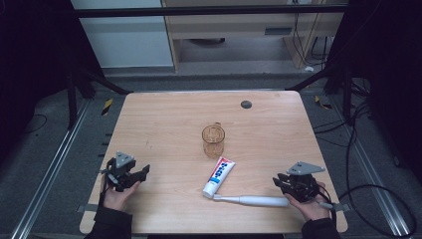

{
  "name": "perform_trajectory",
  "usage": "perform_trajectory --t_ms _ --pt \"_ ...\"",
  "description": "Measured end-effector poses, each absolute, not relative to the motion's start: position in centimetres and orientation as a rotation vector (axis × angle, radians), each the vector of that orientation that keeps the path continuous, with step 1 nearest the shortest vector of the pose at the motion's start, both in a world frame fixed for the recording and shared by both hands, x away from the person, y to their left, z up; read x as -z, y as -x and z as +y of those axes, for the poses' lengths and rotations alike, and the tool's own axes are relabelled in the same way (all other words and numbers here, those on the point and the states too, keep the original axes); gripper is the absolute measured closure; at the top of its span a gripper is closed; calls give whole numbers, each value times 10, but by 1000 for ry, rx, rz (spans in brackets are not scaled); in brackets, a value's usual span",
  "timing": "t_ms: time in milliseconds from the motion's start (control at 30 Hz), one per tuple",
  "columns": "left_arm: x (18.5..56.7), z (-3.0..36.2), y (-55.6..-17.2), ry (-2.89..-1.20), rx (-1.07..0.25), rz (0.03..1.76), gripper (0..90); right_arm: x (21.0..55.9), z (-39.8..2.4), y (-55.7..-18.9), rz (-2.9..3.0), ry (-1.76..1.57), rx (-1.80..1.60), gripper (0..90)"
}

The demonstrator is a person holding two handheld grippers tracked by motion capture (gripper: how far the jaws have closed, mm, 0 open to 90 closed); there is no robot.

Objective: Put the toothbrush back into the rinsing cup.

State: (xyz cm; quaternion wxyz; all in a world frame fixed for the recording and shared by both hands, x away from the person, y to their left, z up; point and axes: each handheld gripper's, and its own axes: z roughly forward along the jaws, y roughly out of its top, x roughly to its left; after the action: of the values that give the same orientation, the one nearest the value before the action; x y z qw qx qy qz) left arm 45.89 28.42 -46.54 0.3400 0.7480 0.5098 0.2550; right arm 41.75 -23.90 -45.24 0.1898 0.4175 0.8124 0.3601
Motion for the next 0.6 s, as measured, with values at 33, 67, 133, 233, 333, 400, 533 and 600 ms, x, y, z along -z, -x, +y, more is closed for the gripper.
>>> perform_trajectory --t_ms 33,67,133,233,333,400,533,600 --pt "465 284 -459 -1948 -664 1327 407 447 -236 -421 2292 -1142 -1014 661" --pt "465 284 -459 -1949 -664 1327 407 447 -236 -421 2292 -1142 -1014 661" --pt "465 284 -459 -1951 -665 1325 405 439 -231 -426 2297 -1104 -1027 612" --pt "465 284 -459 -1953 -667 1326 405 433 -227 -430 2311 -1084 -1030 572" --pt "465 284 -459 -1954 -665 1327 403 422 -217 -437 2361 -1025 -1013 559" --pt "465 284 -459 -1957 -665 1324 402 420 -215 -438 2377 -1015 -1016 560" --pt "465 284 -459 -1959 -663 1324 401 412 -206 -440 2427 -954 -1026 571" --pt "465 285 -459 -1959 -662 1325 401 409 -201 -441 2466 -921 -1015 576"
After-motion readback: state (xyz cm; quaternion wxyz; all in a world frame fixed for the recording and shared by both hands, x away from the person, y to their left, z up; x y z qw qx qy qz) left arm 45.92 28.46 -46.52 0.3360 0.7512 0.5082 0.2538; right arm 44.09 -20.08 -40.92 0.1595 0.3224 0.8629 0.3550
